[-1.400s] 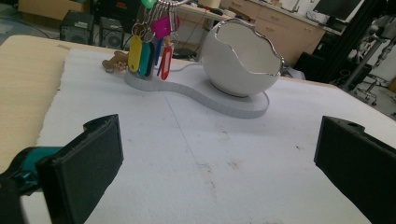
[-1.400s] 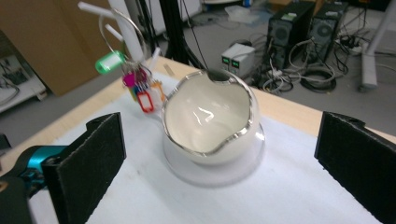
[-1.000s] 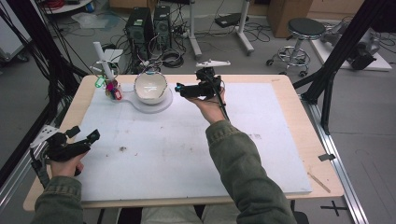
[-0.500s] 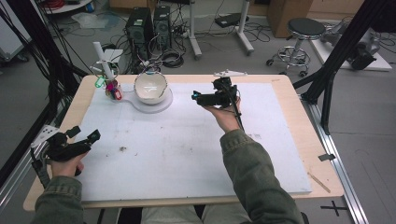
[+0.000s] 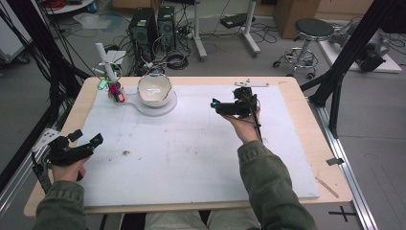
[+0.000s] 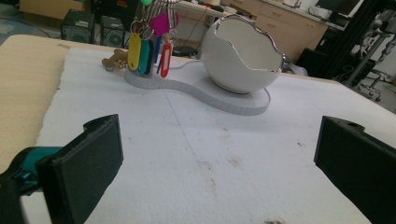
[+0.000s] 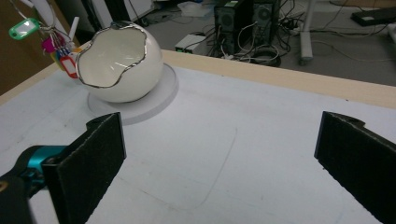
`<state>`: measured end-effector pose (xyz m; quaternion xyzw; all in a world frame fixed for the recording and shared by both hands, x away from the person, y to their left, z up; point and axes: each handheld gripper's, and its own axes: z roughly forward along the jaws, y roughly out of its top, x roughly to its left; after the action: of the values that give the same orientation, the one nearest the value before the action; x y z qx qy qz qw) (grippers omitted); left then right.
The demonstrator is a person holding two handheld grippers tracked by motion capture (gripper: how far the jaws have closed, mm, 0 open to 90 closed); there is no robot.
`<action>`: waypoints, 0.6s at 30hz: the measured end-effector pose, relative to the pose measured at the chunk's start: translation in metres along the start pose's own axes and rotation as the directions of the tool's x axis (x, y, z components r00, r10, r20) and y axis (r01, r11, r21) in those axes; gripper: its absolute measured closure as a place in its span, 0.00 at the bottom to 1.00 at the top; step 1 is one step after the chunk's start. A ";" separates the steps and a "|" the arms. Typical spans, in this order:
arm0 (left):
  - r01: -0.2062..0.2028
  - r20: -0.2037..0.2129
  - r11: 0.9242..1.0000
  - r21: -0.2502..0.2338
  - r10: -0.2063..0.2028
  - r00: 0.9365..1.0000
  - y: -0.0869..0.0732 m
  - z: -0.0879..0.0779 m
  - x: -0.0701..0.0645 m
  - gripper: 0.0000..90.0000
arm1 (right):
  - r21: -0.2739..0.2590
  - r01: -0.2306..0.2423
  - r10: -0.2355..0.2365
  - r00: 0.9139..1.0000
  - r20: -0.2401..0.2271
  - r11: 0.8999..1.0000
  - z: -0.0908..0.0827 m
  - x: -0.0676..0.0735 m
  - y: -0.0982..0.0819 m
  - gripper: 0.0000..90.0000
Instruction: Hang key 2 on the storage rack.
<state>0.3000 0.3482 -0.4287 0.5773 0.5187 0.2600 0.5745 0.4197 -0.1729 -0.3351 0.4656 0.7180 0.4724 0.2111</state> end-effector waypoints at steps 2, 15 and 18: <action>0.000 0.000 1.000 0.000 0.000 1.000 0.000 0.000 0.000 0.02 | -0.002 -0.008 0.008 1.000 0.008 1.000 -0.003 -0.004 -0.005 0.01; -0.002 -0.003 1.000 0.008 0.002 1.000 0.000 0.000 -0.001 0.02 | -0.007 -0.066 0.066 0.996 0.063 0.998 -0.025 -0.033 -0.044 0.01; -0.003 -0.004 1.000 0.011 0.003 1.000 0.000 0.000 -0.001 0.02 | -0.023 -0.070 0.071 0.995 0.073 0.997 -0.033 -0.038 -0.055 0.01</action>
<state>0.2995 0.3472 -0.4286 0.5806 0.5203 0.2596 0.5699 0.3874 -0.2282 -0.3727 0.5055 0.6880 0.4694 0.2253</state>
